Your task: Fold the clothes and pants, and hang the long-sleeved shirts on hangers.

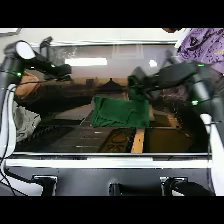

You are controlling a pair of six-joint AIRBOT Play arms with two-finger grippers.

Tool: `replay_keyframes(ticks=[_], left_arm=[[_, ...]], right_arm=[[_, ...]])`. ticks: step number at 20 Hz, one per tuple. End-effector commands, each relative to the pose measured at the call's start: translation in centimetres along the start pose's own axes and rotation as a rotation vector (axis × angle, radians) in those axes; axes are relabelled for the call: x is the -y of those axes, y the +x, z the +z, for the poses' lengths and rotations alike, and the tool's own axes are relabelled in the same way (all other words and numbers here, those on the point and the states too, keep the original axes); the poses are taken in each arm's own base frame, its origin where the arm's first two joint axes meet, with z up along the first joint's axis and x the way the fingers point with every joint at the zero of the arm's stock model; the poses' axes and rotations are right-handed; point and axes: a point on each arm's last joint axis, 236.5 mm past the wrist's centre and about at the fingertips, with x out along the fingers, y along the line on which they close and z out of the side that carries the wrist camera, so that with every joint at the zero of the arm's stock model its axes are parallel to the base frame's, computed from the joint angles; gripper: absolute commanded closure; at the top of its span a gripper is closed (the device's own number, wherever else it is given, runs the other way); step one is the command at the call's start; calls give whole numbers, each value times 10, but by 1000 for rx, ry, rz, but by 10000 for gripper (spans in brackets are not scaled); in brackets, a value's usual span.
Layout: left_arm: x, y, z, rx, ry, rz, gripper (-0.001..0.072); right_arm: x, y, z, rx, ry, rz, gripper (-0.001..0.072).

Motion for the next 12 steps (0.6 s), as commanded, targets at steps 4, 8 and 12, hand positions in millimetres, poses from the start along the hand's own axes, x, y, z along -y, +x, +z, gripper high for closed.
replay_keyframes(ticks=[4, 8, 12], left_arm=[[-43, -27, -1, -7, -44, 56, 686], [-43, -27, -1, -7, -45, 57, 686], [-43, -27, -1, -7, -46, 57, 686]], right_arm=[[-44, 82, -46, -32, 55, 73, 687], [-41, 117, -75, -87, 75, 44, 687], [-37, 144, -87, -104, 74, 33, 685]])
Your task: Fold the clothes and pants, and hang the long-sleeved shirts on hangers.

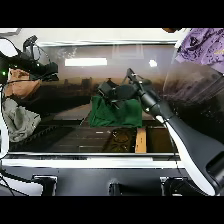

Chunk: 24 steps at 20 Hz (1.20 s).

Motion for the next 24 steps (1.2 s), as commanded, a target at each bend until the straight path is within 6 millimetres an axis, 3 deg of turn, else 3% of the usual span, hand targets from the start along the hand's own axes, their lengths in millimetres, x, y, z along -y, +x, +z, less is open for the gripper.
replay_keyframes(ticks=[1, 2, 4, 8, 11, 14, 17, 20, 22, 24], left_arm=[[-1, -1, 0, -1, -1, 2, 686], [-1, -1, 0, -1, -1, 2, 686], [-1, -1, 0, -1, -1, 2, 686], [-1, -1, 0, -1, -1, 2, 686], [-1, -1, 0, -1, -1, 2, 686], [-2, -1, -3, -14, -1, 3, 686], [-2, -1, -9, -36, 0, 7, 685], [-3, -2, -12, -51, 0, 9, 686], [-3, -2, -13, -55, 1, 10, 685], [-3, -2, -16, -66, 1, 11, 685]], right_arm=[[5, 27, -8, -13, 17, -7, 679], [7, 31, -10, -25, 30, -8, 610], [6, 33, -12, -37, 0, -2, 384], [-11, 19, -11, -20, -103, 56, 242], [-19, 0, 6, 22, -118, 83, 234], [-3, -34, 41, 55, -159, 53, 234], [45, -92, 97, 90, -220, -34, 183], [125, -144, 143, 63, -205, -152, 177], [173, -159, 153, 6, -164, -141, 177], [214, -153, 146, -71, -98, -93, 178]])
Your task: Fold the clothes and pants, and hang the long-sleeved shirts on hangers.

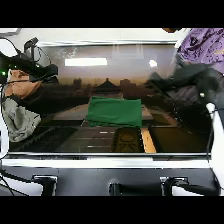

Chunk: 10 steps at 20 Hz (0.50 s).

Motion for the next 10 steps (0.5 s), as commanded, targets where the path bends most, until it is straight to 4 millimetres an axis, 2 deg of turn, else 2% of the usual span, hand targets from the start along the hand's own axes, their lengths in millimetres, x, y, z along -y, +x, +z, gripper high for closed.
replay_keyframes(ticks=[1, 3, 8, 10], left_arm=[[-1, -1, -4, -17, 0, 3, 685], [-1, -1, -4, -16, 0, 3, 685], [-1, -1, -5, -18, -4, 3, 685], [-1, -1, -5, -18, -4, 3, 685]], right_arm=[[66, 4, -21, -143, 35, 84, 182], [82, 30, -40, -202, 54, 131, 184], [80, 97, -77, -306, 62, 216, 204], [75, 118, -84, -319, 51, 227, 204]])
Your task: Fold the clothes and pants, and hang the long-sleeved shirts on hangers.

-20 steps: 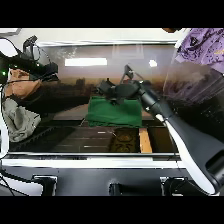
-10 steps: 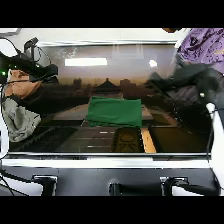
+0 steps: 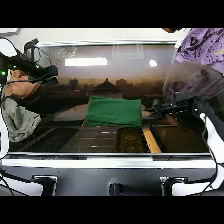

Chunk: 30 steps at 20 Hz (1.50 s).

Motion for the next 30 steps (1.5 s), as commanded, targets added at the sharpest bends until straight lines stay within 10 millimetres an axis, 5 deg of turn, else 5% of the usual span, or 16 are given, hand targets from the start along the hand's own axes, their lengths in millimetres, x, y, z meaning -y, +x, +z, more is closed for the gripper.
replay_keyframes(ticks=[1, 7, 9, 10, 13, 18, 21, 30], left_arm=[[0, 0, 0, 0, -3, 0, 685], [-1, 0, 0, -1, -3, 1, 685], [-1, 1, -1, -5, -4, 1, 685], [-1, 2, -1, -7, -5, 1, 685], [-1, 2, -1, -7, -5, 2, 685], [-1, 2, -1, -7, -4, 2, 685], [-1, 2, -1, -8, -5, 2, 685], [-1, 2, -1, -8, -5, 2, 685]], right_arm=[[2, 40, -1, -16, -18, 36, 205], [-8, 61, 12, 59, -48, 13, 363], [-13, 62, 13, 60, -51, 24, 616], [-20, 59, 15, 62, -48, 38, 686], [-50, 38, 42, 123, -97, 52, 687], [-85, -37, 113, 321, -89, 42, 686], [-94, -84, 135, 395, -72, 68, 686], [-67, -255, 197, 739, 123, 131, 686]])
